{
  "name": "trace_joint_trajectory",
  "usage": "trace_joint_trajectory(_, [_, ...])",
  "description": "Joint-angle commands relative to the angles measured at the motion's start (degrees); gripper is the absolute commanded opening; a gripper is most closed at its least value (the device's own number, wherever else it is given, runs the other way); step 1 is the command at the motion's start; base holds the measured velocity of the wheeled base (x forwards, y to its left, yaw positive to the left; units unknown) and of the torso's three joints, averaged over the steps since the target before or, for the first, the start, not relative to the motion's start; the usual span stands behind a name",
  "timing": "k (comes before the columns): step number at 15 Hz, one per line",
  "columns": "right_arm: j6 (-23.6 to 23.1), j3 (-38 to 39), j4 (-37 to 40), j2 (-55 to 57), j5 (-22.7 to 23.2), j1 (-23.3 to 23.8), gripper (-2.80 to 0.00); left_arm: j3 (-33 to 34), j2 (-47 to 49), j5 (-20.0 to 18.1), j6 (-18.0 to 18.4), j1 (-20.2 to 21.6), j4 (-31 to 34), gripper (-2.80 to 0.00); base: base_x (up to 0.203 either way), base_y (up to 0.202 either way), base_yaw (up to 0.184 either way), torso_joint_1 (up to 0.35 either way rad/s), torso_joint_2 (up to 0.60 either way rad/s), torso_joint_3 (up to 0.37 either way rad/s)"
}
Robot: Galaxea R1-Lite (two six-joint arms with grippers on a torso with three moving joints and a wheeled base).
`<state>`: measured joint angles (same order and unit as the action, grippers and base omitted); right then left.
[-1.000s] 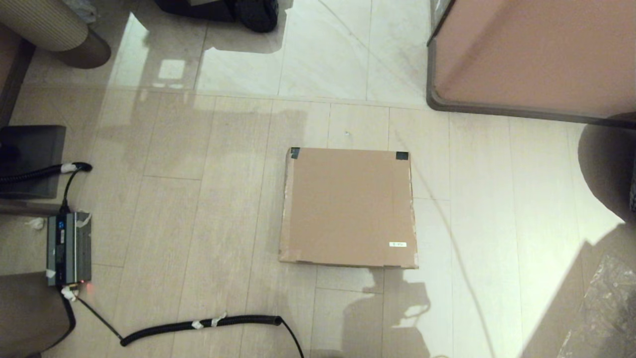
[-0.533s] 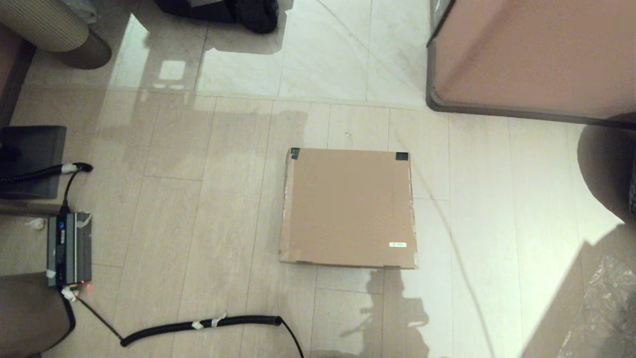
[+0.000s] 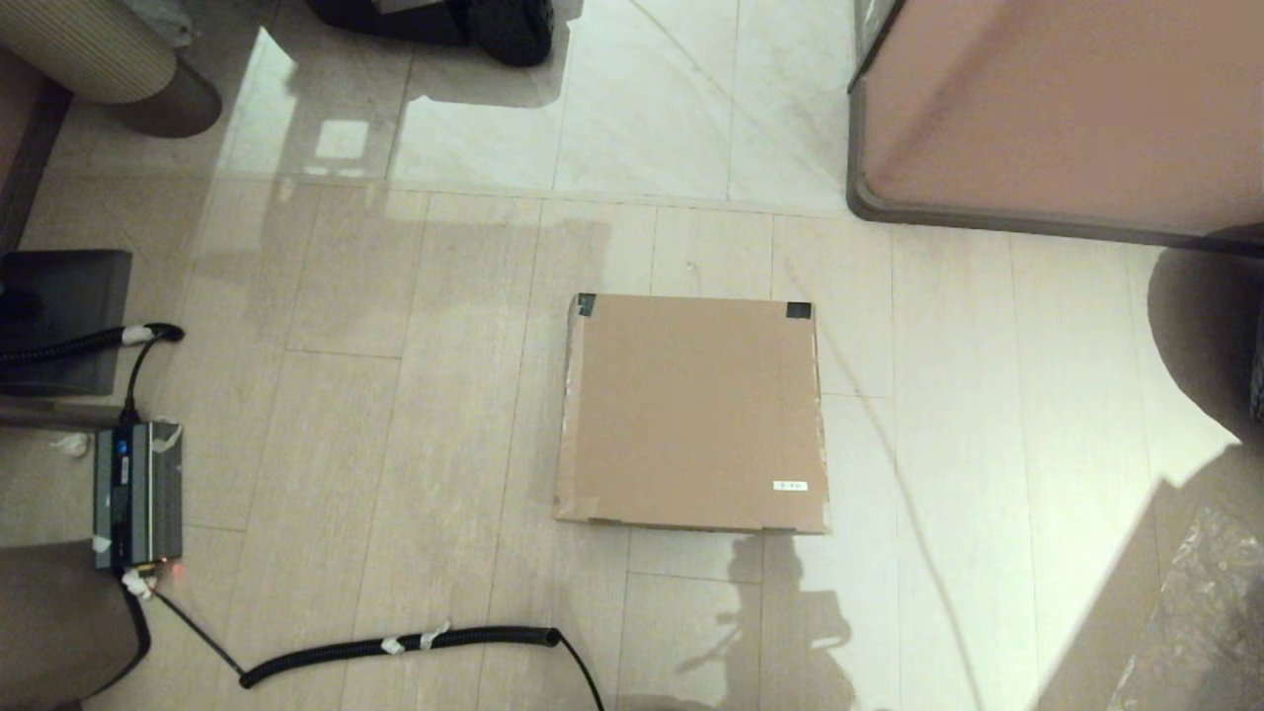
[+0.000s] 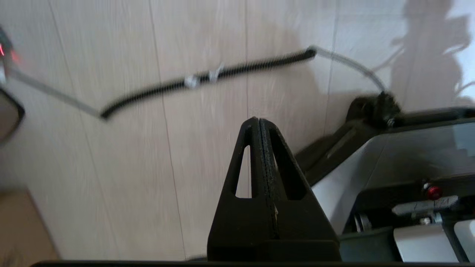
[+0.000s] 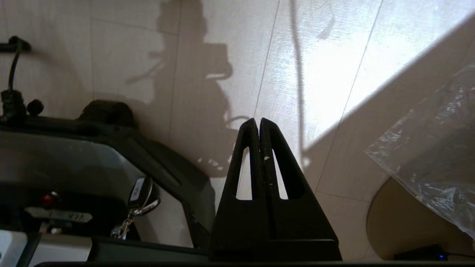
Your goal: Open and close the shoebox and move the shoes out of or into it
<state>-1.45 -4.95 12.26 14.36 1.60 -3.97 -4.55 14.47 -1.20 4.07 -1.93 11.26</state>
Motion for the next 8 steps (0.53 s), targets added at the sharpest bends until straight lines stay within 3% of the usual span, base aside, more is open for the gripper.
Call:
trace_joint_trajectory(1, [0.42,0.42,-0.52,1.37,-1.69,-0.78,-2.80,-0.03,-6.63,-0.51,0.39,0.77,0.35,-2.80,0.000,0.000,0.000,0.000,0.00,0.000])
trace_joint_trajectory(4, [1.80,3.46,-9.42,1.37,-2.84,-0.78,-2.80,-0.06,-13.25,-1.15,0.95,1.36,0.45,-2.80,0.000,0.000,0.000,0.000,0.00,0.000])
trace_joint_trajectory(8, [0.17,2.44,-5.78,7.95,-2.51,-0.36,-2.80,0.06,-14.65,-0.64,0.81,1.49,0.07,-2.80,0.000,0.000,0.000,0.000,0.00,0.000])
